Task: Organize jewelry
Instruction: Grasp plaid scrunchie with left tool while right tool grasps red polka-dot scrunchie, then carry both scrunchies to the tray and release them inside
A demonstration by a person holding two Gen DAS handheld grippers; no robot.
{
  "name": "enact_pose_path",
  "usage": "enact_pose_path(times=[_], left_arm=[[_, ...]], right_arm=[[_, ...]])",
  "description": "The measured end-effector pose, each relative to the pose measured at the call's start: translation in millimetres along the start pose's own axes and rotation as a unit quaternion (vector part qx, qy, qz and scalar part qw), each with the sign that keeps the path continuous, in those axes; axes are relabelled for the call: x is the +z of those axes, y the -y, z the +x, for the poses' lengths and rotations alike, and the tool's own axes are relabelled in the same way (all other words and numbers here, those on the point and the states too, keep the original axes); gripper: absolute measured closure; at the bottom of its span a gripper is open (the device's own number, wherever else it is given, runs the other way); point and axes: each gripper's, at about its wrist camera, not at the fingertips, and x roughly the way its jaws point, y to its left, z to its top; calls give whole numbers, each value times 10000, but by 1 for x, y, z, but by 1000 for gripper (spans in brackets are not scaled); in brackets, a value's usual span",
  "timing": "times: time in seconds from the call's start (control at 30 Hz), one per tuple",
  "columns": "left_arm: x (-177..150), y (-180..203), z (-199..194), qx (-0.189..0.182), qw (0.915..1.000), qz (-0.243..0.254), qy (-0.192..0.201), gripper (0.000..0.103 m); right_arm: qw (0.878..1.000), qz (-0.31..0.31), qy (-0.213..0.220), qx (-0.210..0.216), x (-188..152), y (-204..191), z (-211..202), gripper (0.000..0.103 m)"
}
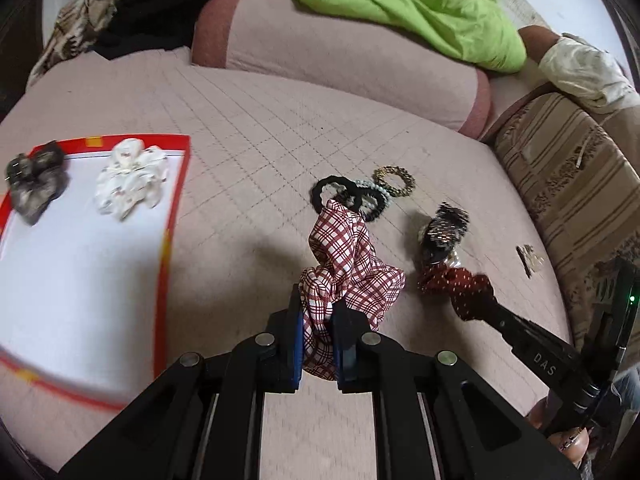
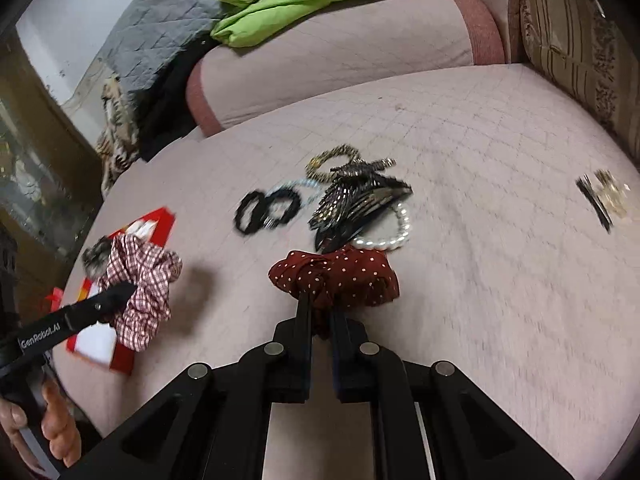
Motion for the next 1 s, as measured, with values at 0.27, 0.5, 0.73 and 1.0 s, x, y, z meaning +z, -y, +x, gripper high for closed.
enact_pose_path(times=[0.27,0.5,0.73,1.0], left_arm=[[-47,-2,-39,83,9999,65,122,92],[-72,-13,-63,269,9992,75,270,92],[-76,-44,-84,459,9977,-246,427,92],[-73,-92,-100,837,9920,-737,589,92]], right_arm=[[9996,-85,-41,247,-47,-18,-42,95],[9993,-216,28,301,-67,-38,-61,95],[9969,-671,187,358,-72,-72,-76,95],[9915,-1202,103,490,-69,-113,-69,95]])
